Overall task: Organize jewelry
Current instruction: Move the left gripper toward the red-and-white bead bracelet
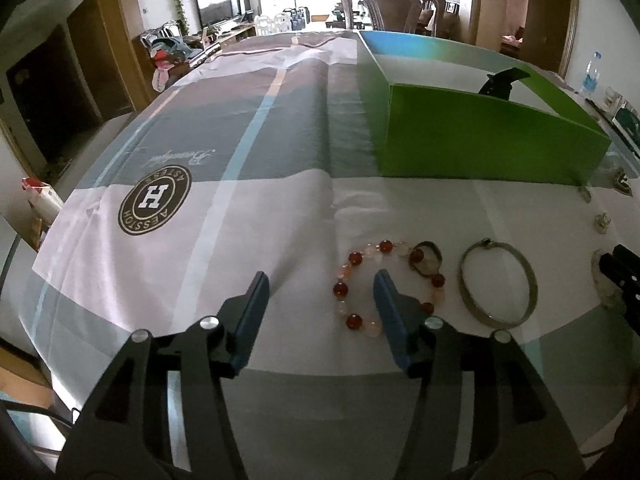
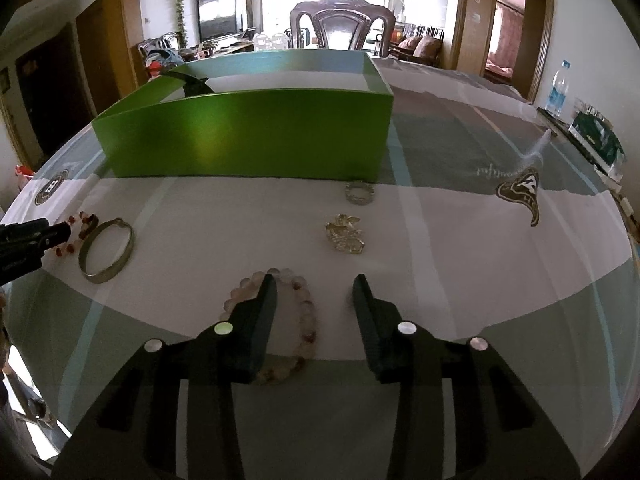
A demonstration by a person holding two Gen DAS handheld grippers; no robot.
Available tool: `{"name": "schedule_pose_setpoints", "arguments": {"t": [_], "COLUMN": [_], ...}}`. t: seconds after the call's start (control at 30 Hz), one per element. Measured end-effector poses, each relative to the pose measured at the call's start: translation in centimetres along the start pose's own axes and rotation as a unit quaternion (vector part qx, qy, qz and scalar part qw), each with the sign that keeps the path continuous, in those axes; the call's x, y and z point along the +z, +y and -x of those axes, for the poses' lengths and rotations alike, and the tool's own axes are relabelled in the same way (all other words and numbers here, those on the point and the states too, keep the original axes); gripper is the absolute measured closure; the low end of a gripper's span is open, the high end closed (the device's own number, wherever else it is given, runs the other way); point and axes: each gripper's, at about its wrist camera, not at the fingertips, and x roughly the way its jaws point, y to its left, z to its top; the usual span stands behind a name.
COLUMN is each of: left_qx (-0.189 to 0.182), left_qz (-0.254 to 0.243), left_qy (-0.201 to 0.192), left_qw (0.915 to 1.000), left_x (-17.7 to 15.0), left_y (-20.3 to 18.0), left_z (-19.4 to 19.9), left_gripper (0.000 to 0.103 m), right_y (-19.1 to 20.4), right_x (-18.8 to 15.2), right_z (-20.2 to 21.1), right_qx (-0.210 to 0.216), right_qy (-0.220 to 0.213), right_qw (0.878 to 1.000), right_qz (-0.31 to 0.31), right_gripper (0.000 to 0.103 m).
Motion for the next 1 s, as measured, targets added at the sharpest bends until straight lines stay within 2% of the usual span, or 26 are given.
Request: {"name": "schedule_pose_setpoints", "arguments": {"t": [0.07,0.2,0.37,0.67,1.0], "left_qx": [-0.001,-0.011,-0.007,-0.010,-0.010], "left_qz": [0.004,0.012,0.018,0.016,0.016], "left_qy": [0.000,-0.002,-0.026,-0.044,-0.047], "left_qw": [1.0000,0.9999,0.9995,0.9988,0.9987], "left_x": [0.0,0.0,-0.7,-0.7,-0.6], "left_y": [0.0,-0.2,-0.9,-1.0,-1.2], "left_z": [0.1,0.0,0.1,-0.1,-0.3], "left_gripper": [0.049,0.056,0.056,0.052,0.051], "right_y": [0.0,0.0,0.3,0.8,0.8], "right_x": [0.0,0.0,-0.1,-0.3,-0.4], "right_z": [0.0,0.0,-0.1,-0.1,-0.1], "right_qx": [-0.001,-0.004,-0.007,-0.015,-0.013], "right_qy": [-0.001,-0.003,-0.004,-0.009,-0.009], "right_qw": [1.000,1.000,1.000,1.000,1.000], "right_qz": [0.001,0.006,0.009,0.013,0.012], "right_gripper": [0.063,0.063,0.063,0.063,0.063]}}
